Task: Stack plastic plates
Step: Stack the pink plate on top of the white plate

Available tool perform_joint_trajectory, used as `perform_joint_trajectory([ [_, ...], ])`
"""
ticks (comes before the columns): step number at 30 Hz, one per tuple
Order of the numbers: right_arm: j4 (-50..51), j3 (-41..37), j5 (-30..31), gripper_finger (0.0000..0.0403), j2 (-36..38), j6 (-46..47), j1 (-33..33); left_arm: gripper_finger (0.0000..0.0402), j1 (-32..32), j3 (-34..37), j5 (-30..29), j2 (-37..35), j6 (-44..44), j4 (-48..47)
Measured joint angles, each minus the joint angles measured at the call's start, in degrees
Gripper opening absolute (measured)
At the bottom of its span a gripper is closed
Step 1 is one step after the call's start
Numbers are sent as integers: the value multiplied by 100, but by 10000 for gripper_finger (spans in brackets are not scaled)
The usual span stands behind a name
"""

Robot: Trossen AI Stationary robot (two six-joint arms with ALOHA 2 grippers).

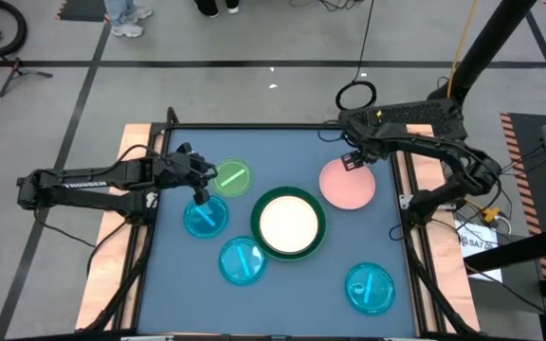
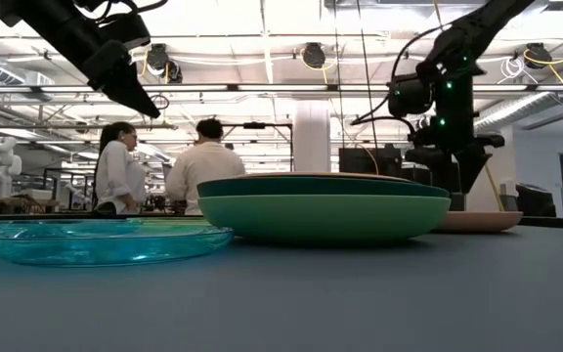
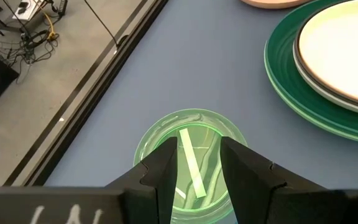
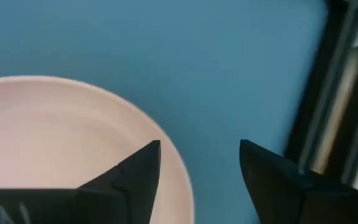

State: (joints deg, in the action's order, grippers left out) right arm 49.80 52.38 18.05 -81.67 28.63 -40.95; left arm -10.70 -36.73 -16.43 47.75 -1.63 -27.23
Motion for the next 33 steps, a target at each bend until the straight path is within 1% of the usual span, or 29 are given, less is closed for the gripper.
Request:
perform_joint_trajectory([
  [3, -369, -305, -320, 212, -2, -2, -67, 129, 2, 0, -1, 0, 11, -15],
  [8, -668, -792, -339, 212, -2, 170, -142, 129, 0, 0, -1, -2, 29, -16],
  [12, -797, -1028, -369, 212, -1, 218, -146, 129, 0, 0, -1, -2, 31, -15],
  [15, -924, -1118, -498, 201, 0, 276, -145, 129, 0, 0, -2, 0, 33, -11],
  [17, -1025, -1145, -512, 182, 0, 315, -123, 129, 1, 0, -1, -1, 35, -8],
  [19, -1129, -1159, -591, 154, 0, 325, -122, 129, 1, 0, -1, -2, 36, -8],
  [26, -1630, -1156, -598, 31, 44, 335, -111, 129, 2, 0, -2, 0, 44, -5],
  [27, -1723, -1149, -589, 19, 87, 275, -109, 129, 0, 0, -2, 0, 44, -6],
  [30, -1958, -1150, -660, 11, 260, 200, -113, 129, 2, 0, -2, -2, 44, -5],
  [33, -1957, -1016, -628, 6, 617, 109, -135, 129, 1, 0, -2, -2, 43, -2],
])
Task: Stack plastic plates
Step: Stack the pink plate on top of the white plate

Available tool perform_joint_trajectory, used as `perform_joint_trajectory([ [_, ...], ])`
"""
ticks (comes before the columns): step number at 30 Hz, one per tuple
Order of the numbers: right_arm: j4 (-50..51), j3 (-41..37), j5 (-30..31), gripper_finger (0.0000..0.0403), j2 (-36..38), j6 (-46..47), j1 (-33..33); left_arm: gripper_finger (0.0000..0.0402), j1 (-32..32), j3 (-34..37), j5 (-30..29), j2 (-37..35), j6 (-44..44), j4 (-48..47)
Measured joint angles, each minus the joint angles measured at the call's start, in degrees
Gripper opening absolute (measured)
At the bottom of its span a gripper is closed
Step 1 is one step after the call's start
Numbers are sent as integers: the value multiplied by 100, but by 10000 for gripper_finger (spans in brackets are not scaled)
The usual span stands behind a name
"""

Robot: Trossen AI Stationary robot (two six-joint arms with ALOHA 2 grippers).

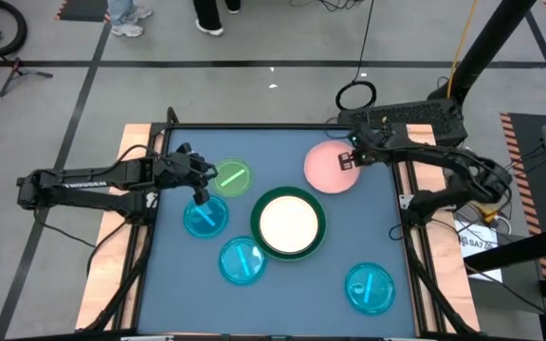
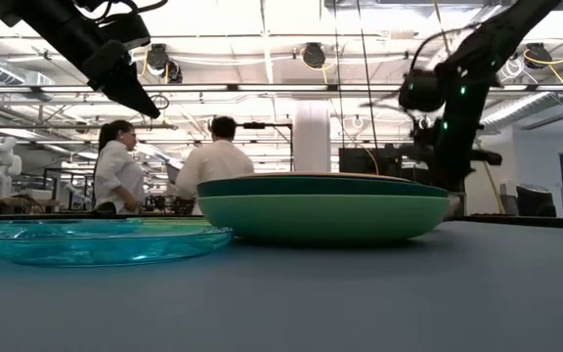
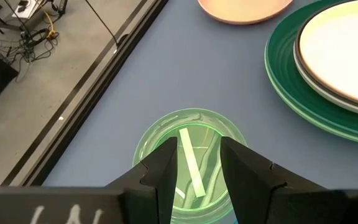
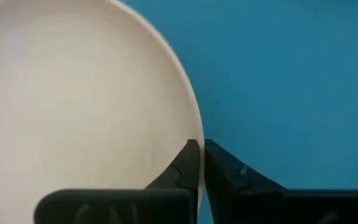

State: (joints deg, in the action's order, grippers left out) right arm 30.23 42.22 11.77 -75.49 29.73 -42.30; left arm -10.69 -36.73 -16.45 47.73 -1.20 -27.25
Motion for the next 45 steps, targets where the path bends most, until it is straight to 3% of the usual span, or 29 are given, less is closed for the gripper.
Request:
perform_joint_trajectory([
  [7, -56, 357, 9, 3, 979, -47, 21, 129, 0, 0, 0, 0, -2, 4],
  [12, -214, 360, -450, 2, 1353, -47, 526, 129, -1, 0, 0, 2, -4, 7],
  [22, -1105, 360, -900, 3, 844, 239, 2728, 129, -1, 0, 0, 0, -17, 57],
  [28, -1880, 360, -900, 26, 325, 268, 3516, 129, 1, 0, 0, 0, -15, 59],
  [45, -1931, 360, -677, 112, 154, 280, 3680, 129, 2, 0, -2, 0, 24, 208],
])
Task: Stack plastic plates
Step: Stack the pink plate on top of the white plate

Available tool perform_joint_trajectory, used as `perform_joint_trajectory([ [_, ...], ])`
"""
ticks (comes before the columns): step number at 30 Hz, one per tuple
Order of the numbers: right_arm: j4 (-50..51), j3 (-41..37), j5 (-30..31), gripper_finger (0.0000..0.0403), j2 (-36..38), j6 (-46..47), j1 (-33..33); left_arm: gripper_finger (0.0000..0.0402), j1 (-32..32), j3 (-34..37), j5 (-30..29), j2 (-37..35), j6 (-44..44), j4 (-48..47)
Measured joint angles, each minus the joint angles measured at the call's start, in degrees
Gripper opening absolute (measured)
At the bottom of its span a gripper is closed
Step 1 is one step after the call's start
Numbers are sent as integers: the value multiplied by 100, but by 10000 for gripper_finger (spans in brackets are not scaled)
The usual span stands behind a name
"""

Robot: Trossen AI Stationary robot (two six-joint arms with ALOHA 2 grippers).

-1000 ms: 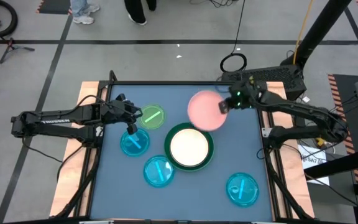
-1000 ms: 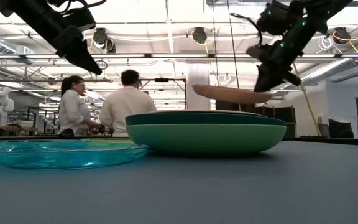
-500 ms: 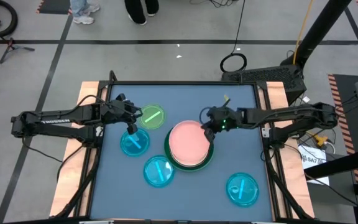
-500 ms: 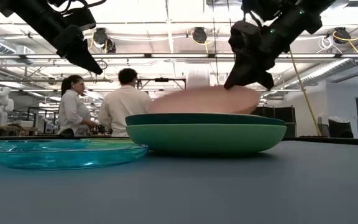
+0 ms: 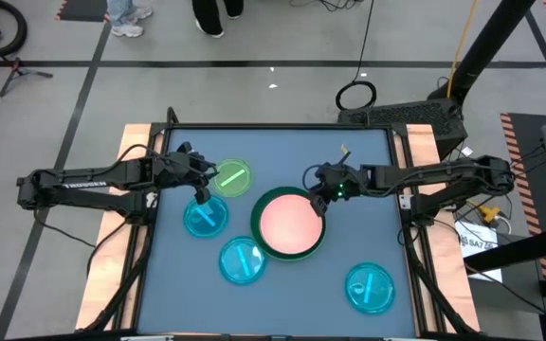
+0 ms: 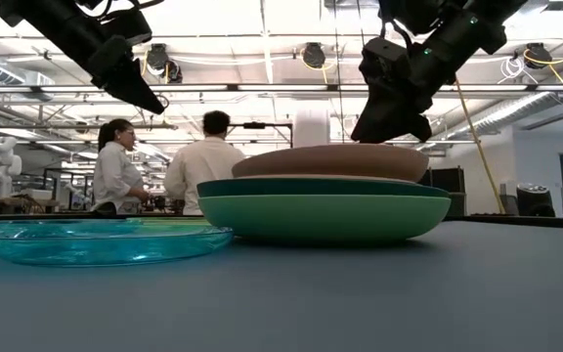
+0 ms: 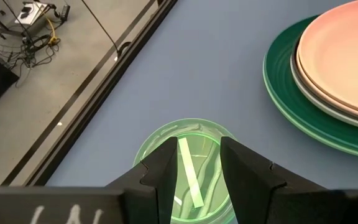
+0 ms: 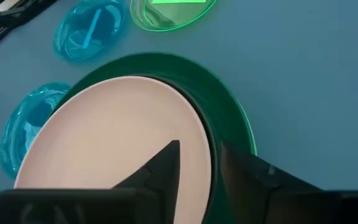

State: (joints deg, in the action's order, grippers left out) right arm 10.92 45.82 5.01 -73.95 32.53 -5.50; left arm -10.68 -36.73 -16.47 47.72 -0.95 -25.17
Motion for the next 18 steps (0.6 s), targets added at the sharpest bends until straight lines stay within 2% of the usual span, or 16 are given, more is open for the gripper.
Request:
perform_joint_trajectory([
  [6, -265, 0, 1016, 113, 0, -90, 151, 129, 0, 0, 0, 0, -2, 0],
  [18, -899, 4, 1316, 114, 228, -844, 192, 129, 0, 0, -2, 0, 75, -6],
])
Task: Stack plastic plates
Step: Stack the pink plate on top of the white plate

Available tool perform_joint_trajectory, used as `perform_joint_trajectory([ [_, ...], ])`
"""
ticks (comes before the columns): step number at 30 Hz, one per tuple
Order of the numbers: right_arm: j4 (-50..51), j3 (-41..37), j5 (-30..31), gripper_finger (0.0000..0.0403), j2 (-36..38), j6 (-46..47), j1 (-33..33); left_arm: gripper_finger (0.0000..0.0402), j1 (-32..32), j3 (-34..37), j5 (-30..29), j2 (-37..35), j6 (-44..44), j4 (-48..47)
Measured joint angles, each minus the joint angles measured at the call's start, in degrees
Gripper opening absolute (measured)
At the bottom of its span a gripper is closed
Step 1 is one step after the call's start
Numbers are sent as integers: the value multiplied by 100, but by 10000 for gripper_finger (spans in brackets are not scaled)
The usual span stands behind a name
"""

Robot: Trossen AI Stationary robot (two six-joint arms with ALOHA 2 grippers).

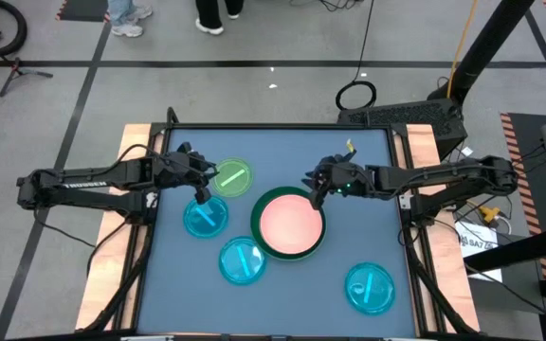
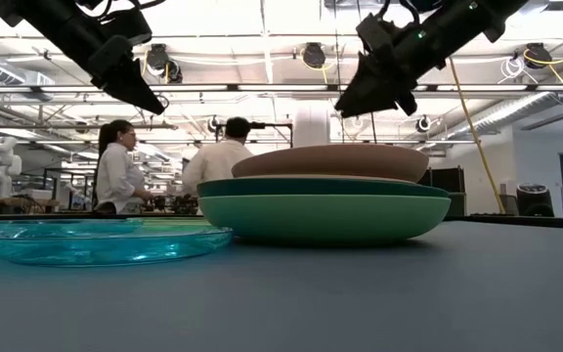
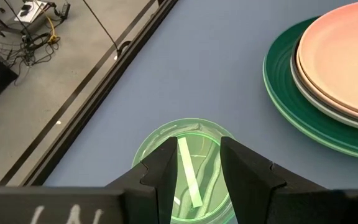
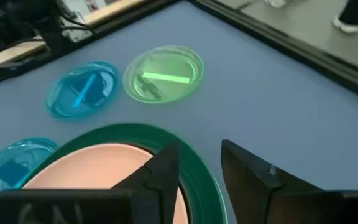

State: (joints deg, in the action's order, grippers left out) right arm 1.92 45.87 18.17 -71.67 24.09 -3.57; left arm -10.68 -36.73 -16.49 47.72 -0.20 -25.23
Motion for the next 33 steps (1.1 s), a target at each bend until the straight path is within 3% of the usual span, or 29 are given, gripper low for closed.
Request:
perform_joint_trajectory([
  [10, 267, 2, -210, 114, -3, -293, 7, 129, 0, 0, 0, 0, 629, -23],
  [14, 776, 0, -1486, 114, -3, -990, 185, 129, 0, 0, 0, 0, 927, -123],
  [18, 640, -4, -2762, 110, -98, -1335, 530, 129, 4, 0, 0, 0, 1153, -270],
  [21, 635, -4, -3340, 98, -273, -1467, 830, 129, 4, 2, 0, 0, 1259, -262],
  [29, 629, -28, -3480, 60, -1009, -1451, 1385, 129, 9, 2, 0, 0, 1330, -200],
  [33, 540, -28, -3146, 43, -1262, -1437, 1382, 129, 11, 2, 0, 0, 1349, -200],
])
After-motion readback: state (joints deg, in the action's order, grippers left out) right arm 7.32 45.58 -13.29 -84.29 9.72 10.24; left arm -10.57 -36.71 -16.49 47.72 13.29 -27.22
